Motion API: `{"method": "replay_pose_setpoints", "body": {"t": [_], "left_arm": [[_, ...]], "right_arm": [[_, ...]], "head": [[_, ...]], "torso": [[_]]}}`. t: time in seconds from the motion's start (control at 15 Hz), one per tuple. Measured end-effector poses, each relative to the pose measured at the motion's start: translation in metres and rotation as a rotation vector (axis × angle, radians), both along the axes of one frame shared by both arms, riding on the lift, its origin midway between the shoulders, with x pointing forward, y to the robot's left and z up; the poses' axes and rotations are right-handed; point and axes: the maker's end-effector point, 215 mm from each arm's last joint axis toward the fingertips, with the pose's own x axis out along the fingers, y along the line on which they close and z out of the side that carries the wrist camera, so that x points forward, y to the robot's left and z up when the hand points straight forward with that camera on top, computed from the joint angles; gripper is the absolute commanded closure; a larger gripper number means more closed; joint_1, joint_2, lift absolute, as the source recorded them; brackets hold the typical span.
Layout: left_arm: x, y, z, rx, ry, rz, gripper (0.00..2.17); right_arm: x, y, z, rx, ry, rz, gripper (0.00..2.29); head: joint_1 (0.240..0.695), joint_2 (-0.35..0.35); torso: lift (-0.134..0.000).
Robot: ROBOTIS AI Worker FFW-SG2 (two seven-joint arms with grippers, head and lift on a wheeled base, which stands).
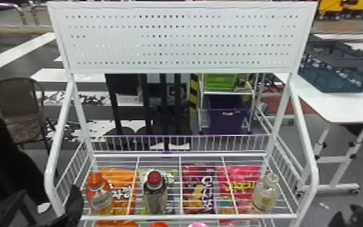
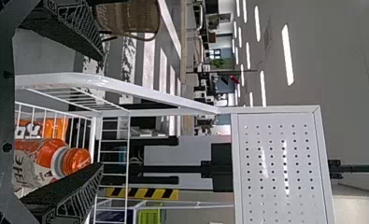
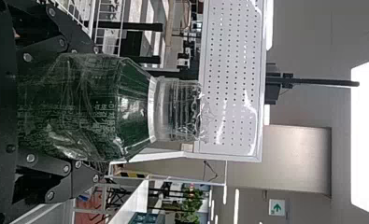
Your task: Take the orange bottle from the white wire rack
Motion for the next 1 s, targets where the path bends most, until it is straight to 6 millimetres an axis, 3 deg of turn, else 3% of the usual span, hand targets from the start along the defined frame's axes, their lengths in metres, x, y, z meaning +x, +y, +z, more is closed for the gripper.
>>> {"method": "replay_pose_setpoints", "body": {"t": [1.0], "left_arm": [[-0.0001, -0.0044, 0.0017, 0.010, -0.001, -0.007, 0.08]], "right_arm": [[-0.0017, -0.0060, 0.0047, 0.007, -0.012, -0.008, 0.92]], "head": [[0.499, 0.000]], "torso": [[0.000]]}}
